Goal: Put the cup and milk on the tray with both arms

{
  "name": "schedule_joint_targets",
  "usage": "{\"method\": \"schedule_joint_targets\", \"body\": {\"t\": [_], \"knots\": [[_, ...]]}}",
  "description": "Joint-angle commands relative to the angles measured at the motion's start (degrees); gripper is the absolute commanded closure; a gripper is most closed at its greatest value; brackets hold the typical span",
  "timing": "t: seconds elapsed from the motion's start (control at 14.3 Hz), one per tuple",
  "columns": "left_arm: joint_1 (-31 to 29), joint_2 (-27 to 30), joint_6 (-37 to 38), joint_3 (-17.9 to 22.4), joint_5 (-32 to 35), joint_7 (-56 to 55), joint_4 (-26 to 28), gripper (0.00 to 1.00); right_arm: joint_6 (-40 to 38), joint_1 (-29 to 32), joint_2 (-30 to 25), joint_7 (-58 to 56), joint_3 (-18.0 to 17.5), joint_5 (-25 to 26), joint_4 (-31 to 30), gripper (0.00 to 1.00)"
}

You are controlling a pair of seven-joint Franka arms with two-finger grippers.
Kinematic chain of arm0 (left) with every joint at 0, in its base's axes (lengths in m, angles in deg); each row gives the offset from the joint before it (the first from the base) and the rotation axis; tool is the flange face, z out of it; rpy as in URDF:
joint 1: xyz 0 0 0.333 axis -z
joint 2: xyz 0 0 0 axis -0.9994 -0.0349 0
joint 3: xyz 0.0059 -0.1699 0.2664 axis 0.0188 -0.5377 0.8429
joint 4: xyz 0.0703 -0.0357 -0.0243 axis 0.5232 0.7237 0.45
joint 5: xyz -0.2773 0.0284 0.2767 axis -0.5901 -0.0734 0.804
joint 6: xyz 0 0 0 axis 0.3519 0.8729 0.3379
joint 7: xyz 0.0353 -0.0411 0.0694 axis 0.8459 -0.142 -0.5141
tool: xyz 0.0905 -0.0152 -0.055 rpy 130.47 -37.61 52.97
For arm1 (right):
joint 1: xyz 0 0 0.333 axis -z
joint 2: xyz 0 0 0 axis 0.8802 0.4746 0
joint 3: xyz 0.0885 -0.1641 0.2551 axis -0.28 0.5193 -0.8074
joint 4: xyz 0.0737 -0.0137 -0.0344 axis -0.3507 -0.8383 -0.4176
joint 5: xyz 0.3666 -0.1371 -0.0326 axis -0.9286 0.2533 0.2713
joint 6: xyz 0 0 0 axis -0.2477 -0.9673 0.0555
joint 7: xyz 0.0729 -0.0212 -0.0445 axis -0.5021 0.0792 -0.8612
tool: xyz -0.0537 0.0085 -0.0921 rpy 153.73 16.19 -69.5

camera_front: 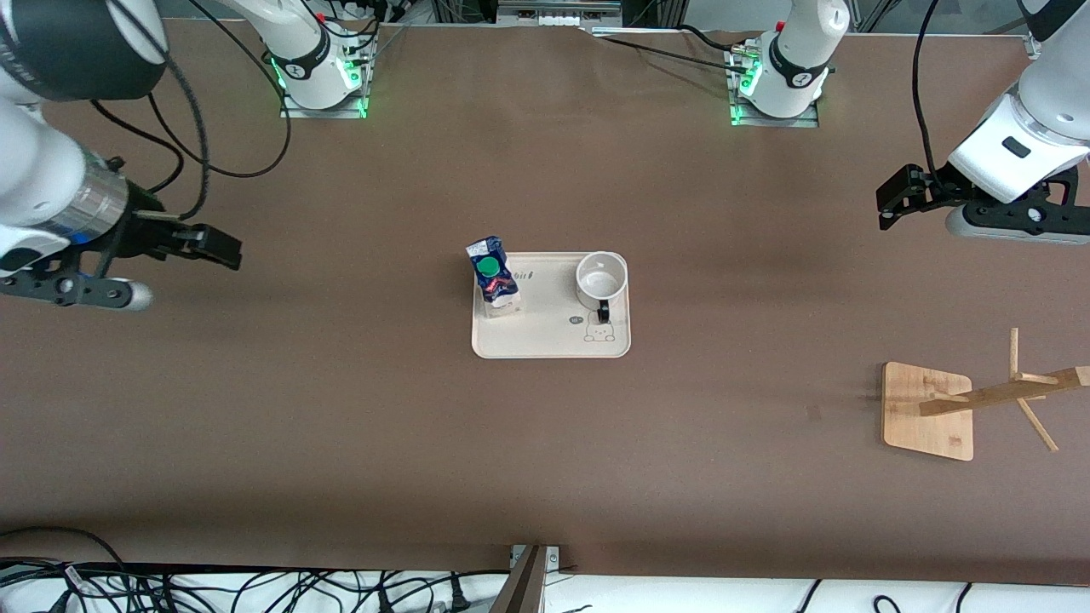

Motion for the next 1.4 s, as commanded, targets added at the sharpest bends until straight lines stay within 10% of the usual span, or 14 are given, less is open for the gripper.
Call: {"method": "schedule_joint_targets", "body": {"t": [0.0,0.42,1.33], "knots": [[-0.15,0.24,-0.35,0.09,-1.25,1.04,0.16,0.00,1.06,8.40,-0.42,-6.61,-4.21,1.49,-1.27,0.00],[-0.15,0.24,-0.35,0.00,-1.25,1.04,0.16,0.00,11.07,24.66,-8.59,-8.12,-18.54,8.54,-14.79,0.00],[-0.15,0.33,0.62,0.00,-1.25,1.13,0.16,0.00,8.28,22.14,-10.62,-8.04,-14.60,8.89,-16.22,0.00]]}}
